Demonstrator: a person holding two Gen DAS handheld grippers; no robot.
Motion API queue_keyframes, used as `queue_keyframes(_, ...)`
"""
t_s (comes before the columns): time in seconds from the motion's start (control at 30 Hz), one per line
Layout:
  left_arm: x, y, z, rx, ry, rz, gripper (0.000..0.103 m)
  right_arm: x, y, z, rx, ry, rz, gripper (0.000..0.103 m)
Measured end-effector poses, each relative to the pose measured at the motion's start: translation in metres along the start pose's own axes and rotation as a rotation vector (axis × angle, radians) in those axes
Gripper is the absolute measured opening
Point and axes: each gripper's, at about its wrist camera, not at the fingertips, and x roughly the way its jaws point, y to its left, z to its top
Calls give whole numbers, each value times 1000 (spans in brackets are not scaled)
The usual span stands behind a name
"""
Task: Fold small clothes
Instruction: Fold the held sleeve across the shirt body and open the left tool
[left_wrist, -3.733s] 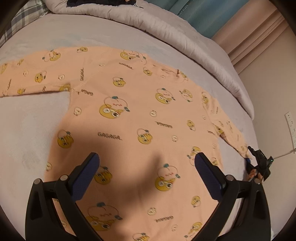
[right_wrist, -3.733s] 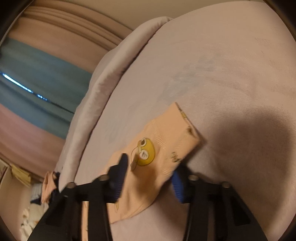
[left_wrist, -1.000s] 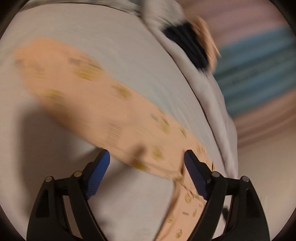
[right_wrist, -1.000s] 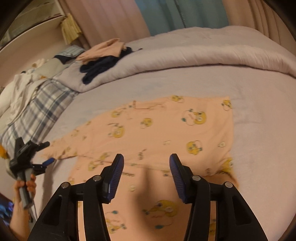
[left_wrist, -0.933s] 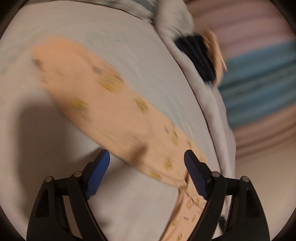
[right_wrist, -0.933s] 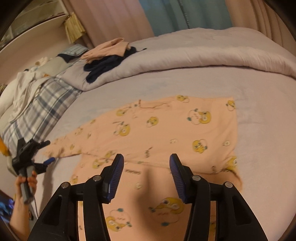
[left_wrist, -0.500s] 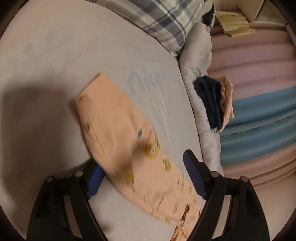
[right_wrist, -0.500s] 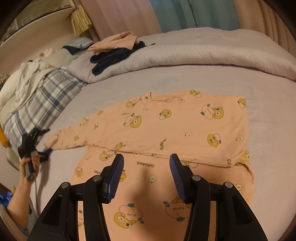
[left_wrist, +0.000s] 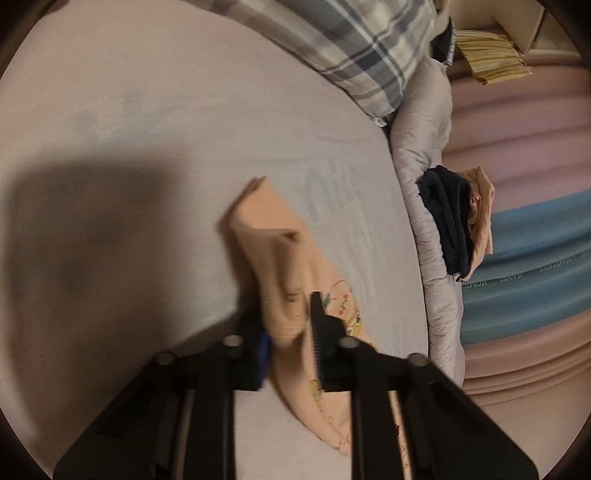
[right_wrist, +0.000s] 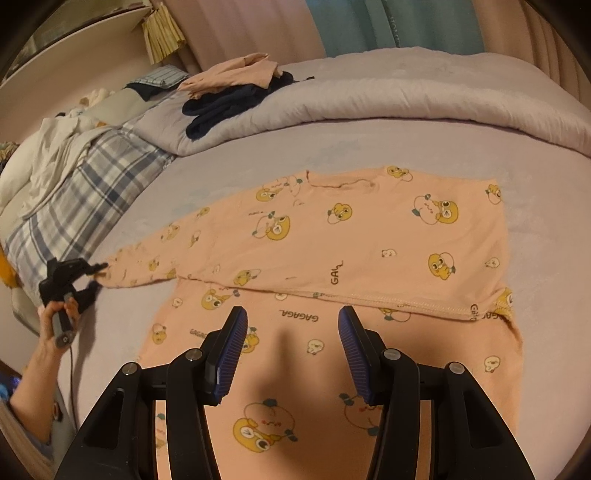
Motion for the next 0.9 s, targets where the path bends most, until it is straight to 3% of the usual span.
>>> queue_keyframes(0.1, -4, -2, -2, 7, 7, 12, 5, -4, 1, -2, -12, -3, -1, 52)
queue_keyframes(0.23, -17, -25, -10, 88, -8, -15, 4, -9, 1, -4, -17, -12, 11, 52)
queue_keyframes(0.47, -37, -113, -51, 353, -9, -108, 4, -16, -8, -7, 17, -29, 25, 52)
queue_keyframes(0.67, -29, -200, -132, 579, 81, -209, 4, -30, -21, -11, 54, -62, 25, 52)
queue_keyframes(0.8, -5, -249, -205, 700, 198, -273, 4, -41, -37, -16, 89, -84, 13, 52)
queue_keyframes(0.9, 18, -277, -271, 817, 277, -277, 4, -48, -50, -21, 121, -99, -3, 52)
